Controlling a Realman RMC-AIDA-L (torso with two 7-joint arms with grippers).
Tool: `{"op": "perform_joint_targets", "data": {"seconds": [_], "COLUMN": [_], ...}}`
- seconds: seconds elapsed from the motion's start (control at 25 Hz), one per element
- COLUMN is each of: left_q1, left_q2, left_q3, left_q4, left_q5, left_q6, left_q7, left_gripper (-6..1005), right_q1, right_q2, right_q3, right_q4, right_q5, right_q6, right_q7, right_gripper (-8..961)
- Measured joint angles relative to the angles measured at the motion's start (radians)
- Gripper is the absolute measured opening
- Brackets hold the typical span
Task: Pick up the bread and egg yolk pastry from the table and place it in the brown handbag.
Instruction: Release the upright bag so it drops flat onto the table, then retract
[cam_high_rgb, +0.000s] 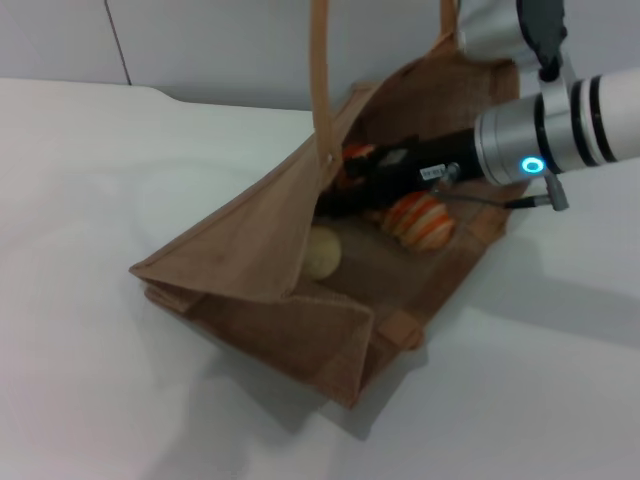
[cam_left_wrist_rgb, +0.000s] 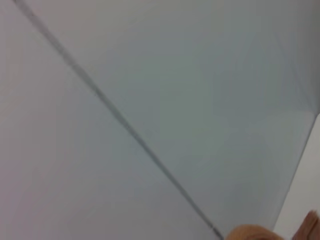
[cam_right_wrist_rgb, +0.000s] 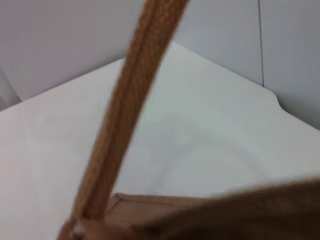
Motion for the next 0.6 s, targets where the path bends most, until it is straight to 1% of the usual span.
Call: {"op": "perform_joint_targets", "data": {"seconds": [0.08, 0.16, 0.24, 0.36, 0.48, 0.52, 0.6], "left_q1": [0.016, 0.035, 0.052, 0.077, 0.101, 0.106, 0.114], "left_q2": [0.001, 0.002, 0.004, 0.004, 0.002, 0.002, 0.0], "left_q3": [-0.016, -0.032, -0.042, -0.049, -0.044, -0.042, -0.036], "left_q4": [0.0, 0.0, 0.001, 0.009, 0.016, 0.017, 0.02], "left_q5": [0.0, 0.0, -0.002, -0.007, -0.008, -0.009, -0.01], "left_q6": [0.002, 0.008, 0.019, 0.051, 0.069, 0.071, 0.075], "left_q7": [0.001, 0.005, 0.007, 0.007, 0.022, 0.03, 0.039], "left_gripper": [104, 104, 104, 106, 107, 108, 109], "right_q1": [-0.033, -0.092, -0.166, -0.276, -0.327, -0.333, -0.338], "right_q2": [-0.005, -0.013, -0.022, -0.024, -0.011, -0.009, -0.008], "right_q3": [0.003, 0.009, 0.019, 0.083, 0.188, 0.223, 0.279], "right_q4": [-0.02, -0.07, -0.156, -0.322, -0.418, -0.425, -0.432], "right_q5": [-0.001, -0.012, -0.05, -0.208, -0.383, -0.421, -0.448], "right_q6": [-0.002, -0.01, -0.035, -0.079, -0.089, -0.093, -0.105], "right_q7": [0.001, 0.012, 0.046, 0.147, 0.208, 0.212, 0.21], "right_gripper": [903, 903, 903, 903, 903, 903, 903]}}
